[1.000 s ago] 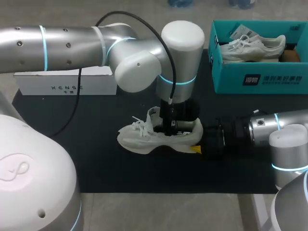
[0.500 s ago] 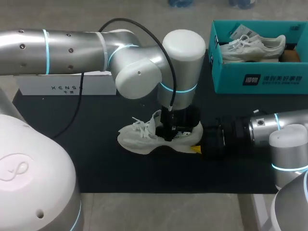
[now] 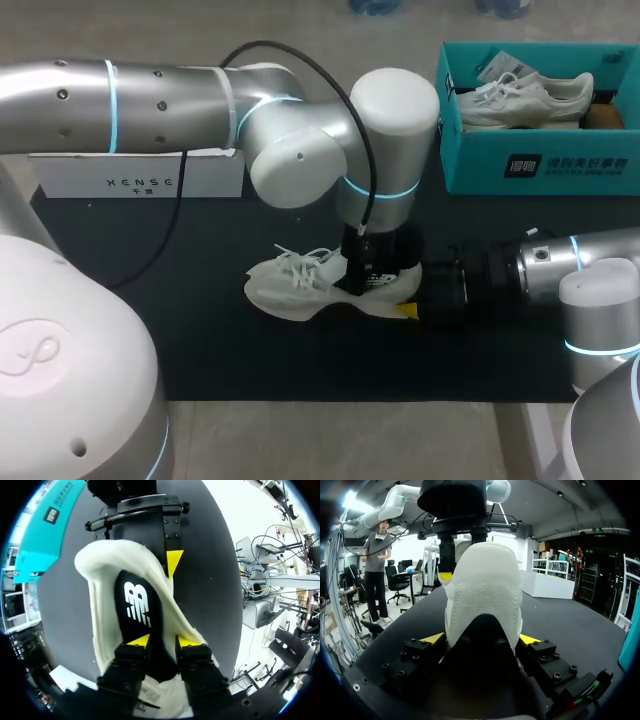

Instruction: Take the shoe out of the shoebox, open the shoe tongue, remove and reinsert the insole, then place the shoe into the shoebox

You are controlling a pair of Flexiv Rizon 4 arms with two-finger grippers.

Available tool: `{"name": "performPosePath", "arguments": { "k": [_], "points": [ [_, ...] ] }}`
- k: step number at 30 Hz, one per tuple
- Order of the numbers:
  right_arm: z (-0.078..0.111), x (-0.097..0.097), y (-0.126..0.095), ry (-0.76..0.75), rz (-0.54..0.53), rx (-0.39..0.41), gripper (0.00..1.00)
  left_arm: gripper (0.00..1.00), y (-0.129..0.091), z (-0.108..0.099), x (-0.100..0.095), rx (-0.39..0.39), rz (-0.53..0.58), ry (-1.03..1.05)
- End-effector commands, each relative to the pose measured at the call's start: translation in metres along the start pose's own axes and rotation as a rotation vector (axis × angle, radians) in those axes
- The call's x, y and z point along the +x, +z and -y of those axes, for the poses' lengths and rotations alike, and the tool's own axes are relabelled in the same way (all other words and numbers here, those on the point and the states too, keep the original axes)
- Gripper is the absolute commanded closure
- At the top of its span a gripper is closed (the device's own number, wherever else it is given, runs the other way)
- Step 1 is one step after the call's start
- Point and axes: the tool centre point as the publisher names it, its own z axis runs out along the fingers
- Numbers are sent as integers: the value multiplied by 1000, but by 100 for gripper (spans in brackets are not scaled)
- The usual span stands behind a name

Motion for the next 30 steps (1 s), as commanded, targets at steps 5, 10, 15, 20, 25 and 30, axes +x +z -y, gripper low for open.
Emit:
{"name": "performPosePath", "arguments": {
  "k": [5,10,15,20,25,30],
  "points": [
    [7,1,5,1,2,2,100,75,56,10,-5,-26,46,32],
    [7,1,5,1,2,2,100,100,77,10,-9,6,86,35],
    [7,1,5,1,2,2,100,100,63,6,-17,68,127,-12],
    [7,1,5,1,2,2,100,100,50,4,-23,95,164,-32],
    [7,1,5,1,2,2,100,100,38,4,-27,114,204,-45],
    [7,1,5,1,2,2,100,100,18,4,-33,142,245,-75]
  ]
}}
